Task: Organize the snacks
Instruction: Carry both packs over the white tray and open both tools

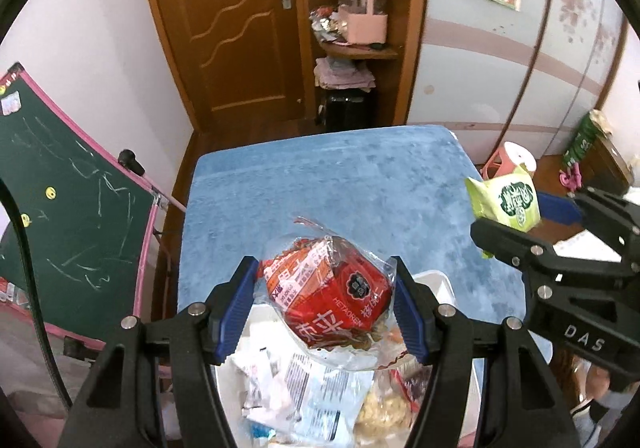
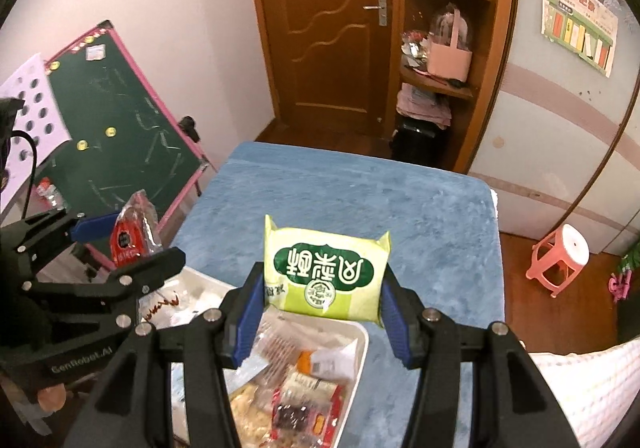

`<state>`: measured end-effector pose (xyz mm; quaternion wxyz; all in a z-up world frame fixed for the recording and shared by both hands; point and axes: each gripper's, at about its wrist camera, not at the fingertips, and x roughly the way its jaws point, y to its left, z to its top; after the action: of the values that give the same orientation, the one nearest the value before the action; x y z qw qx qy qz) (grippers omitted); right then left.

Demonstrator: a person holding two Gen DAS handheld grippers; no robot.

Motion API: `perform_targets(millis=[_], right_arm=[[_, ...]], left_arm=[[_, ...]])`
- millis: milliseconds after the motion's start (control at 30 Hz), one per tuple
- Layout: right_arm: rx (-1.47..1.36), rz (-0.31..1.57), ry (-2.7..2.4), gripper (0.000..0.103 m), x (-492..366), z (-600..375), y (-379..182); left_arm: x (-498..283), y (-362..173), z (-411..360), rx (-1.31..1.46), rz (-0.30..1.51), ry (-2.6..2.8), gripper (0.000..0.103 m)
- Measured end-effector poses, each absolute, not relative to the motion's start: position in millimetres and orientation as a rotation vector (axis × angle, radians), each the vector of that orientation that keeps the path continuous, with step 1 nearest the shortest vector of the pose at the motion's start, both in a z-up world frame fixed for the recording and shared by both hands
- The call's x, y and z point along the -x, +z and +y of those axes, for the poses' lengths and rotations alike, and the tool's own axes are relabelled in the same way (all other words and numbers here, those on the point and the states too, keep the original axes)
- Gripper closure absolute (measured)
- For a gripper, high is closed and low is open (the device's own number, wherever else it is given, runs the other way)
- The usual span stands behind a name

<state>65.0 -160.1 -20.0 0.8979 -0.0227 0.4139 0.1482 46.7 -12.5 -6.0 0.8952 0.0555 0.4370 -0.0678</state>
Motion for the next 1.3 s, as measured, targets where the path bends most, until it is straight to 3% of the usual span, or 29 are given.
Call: perform_targets(millis=[467, 900, 1133, 1300], right_arm=[[-0.01, 0.8, 0.369, 0.049, 8.5, -167.5, -22.7], [-0.007, 0.899, 0.357, 0.046, 25.7, -156.5, -79.8], [-0.054, 0.964, 0.377, 0.041, 26.5, -160.8, -103.6], [-0.109, 0.967, 0.385, 0.04, 30.3, -168.9, -106.9]], left_arm=[[10.5, -20.1, -13.0, -0.122, 0.882, -0.193, 0.039], [28.4, -79.3, -16.6, -0.105, 0.86, -0.088, 0.034], [31.5, -97.5, -20.4, -0.137, 0.865, -0.04, 0.015], [35.2, -105.7, -16.1, -0.072, 0.917, -0.071, 0.011]])
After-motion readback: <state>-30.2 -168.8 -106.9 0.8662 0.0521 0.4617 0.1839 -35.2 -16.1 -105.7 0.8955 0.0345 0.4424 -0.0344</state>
